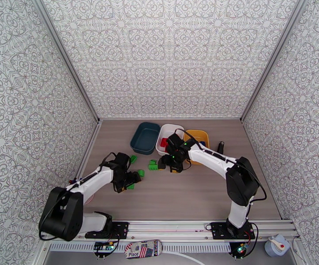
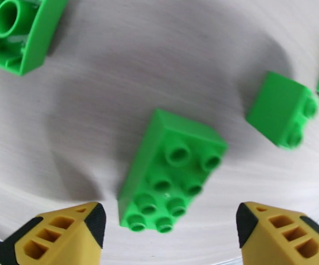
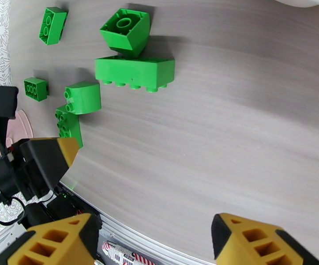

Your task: Sort the legos into containers by color

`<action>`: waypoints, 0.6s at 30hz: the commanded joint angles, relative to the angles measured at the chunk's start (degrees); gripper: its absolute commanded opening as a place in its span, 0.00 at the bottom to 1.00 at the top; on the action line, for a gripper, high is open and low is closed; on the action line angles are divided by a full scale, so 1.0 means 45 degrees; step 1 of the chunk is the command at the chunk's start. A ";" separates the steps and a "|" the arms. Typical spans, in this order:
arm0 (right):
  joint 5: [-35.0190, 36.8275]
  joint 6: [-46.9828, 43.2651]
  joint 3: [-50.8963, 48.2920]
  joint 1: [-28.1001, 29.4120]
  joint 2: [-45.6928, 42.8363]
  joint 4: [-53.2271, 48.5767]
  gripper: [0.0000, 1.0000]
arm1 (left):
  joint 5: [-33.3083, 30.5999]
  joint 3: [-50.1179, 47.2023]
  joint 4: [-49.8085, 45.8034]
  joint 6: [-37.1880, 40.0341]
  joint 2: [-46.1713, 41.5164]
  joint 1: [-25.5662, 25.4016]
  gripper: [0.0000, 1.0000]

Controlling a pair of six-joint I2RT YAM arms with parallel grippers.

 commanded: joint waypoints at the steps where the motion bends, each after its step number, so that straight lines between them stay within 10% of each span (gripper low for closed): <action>1: 0.0131 0.0019 0.0117 0.0056 -0.0188 0.0080 0.70 | -0.1206 0.1117 -0.0956 0.0410 0.0882 -0.0283 0.77; 18: 0.0543 0.0209 -0.1140 0.0025 -0.1051 0.0410 0.65 | -0.1921 0.2282 -0.2068 0.0770 0.1956 -0.1535 0.40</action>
